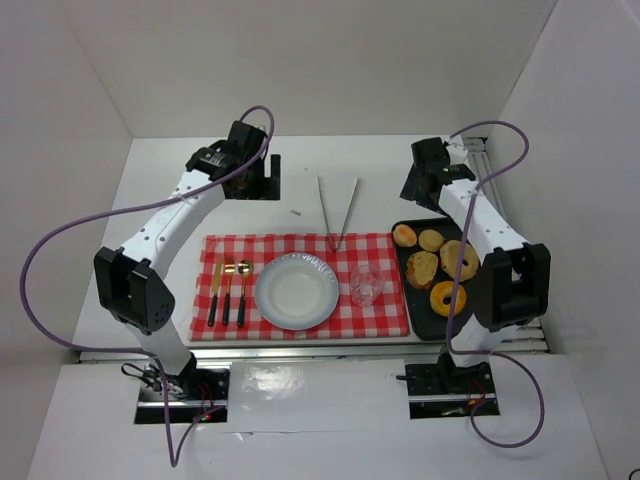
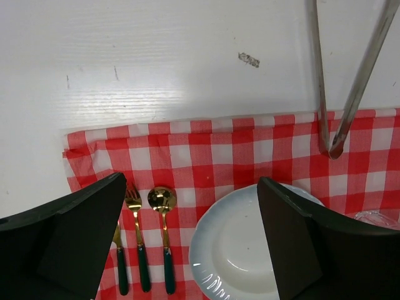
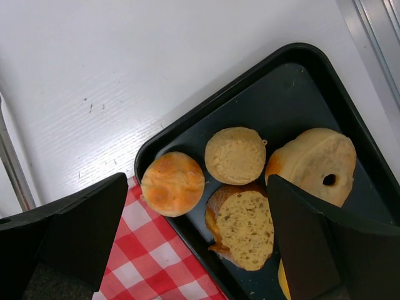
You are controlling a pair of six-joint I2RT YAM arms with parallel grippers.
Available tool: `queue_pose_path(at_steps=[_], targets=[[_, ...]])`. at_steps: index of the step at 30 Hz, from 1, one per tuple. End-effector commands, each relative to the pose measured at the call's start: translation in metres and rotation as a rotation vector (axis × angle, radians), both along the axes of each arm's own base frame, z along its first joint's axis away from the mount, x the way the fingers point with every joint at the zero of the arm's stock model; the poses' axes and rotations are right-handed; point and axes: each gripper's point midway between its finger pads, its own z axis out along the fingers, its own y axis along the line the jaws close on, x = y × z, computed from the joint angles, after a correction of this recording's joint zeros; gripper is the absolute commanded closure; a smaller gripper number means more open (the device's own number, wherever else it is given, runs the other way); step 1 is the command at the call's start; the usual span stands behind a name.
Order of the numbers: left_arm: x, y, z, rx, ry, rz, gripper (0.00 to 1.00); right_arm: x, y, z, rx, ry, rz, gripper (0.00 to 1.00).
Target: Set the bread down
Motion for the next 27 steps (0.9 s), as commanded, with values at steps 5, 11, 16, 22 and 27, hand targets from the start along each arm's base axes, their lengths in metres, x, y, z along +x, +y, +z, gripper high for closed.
queue_pose_path(at_steps=[5,11,16,22,27], targets=[[-0.003,0.010,0.023,-0.017,-0.156,0.041,0.00,-0.004,-0.003,0.016,-0.017,-0.055,-0.023,0.01],[-0.009,0.011,0.009,0.020,-0.009,0.036,0.00,-0.009,0.004,0.016,0.016,-0.055,0.028,0.01],[-0.014,0.014,-0.002,-0.018,0.035,0.047,0.00,-0.006,0.082,0.025,0.064,-0.110,0.298,0.01],[-0.009,0.054,-0.007,-0.082,0.064,0.178,0.00,0.000,0.195,-0.011,0.107,0.001,0.594,0.01],[-0.005,0.062,-0.006,-0.106,0.063,0.188,0.00,0.009,0.235,-0.040,0.139,0.049,0.657,0.01]])
